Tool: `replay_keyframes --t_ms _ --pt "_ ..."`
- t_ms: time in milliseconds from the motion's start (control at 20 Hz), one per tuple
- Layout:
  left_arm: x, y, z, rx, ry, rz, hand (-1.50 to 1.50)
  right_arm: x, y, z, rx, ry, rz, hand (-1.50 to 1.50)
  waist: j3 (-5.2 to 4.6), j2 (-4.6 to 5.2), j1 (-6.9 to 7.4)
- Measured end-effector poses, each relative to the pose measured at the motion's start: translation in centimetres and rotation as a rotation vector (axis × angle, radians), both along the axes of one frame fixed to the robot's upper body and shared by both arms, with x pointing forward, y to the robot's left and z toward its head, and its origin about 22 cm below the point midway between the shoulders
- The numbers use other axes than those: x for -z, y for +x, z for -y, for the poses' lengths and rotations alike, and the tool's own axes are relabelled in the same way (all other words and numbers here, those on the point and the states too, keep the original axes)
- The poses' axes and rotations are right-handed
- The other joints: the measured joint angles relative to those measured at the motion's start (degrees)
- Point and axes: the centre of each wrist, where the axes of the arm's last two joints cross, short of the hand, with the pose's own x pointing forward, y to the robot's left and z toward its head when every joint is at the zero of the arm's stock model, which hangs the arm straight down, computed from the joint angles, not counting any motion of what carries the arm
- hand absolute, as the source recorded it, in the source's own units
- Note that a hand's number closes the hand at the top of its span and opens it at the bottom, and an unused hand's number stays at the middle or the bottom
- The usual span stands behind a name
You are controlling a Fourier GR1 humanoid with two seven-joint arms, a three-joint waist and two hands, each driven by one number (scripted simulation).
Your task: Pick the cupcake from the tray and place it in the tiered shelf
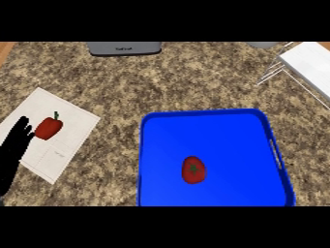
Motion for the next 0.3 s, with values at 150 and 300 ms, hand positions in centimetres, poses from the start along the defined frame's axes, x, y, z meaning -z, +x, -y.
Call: replay_keyframes --t_ms 150,300 --pt "0.2 -0.6 -0.5 -0.029 -0.003 -0.009 0.00 0.0 -3.0 -0.1 -0.006 -0.026 -0.001 -1.50 -0.01 -0.48 -1.27" --pt "0.6 -1.4 -0.8 -0.046 0.000 -0.016 0.00 -0.1 -5.6 0.1 -0.012 -0.049 0.002 -1.50 -0.03 -0.88 -2.31"
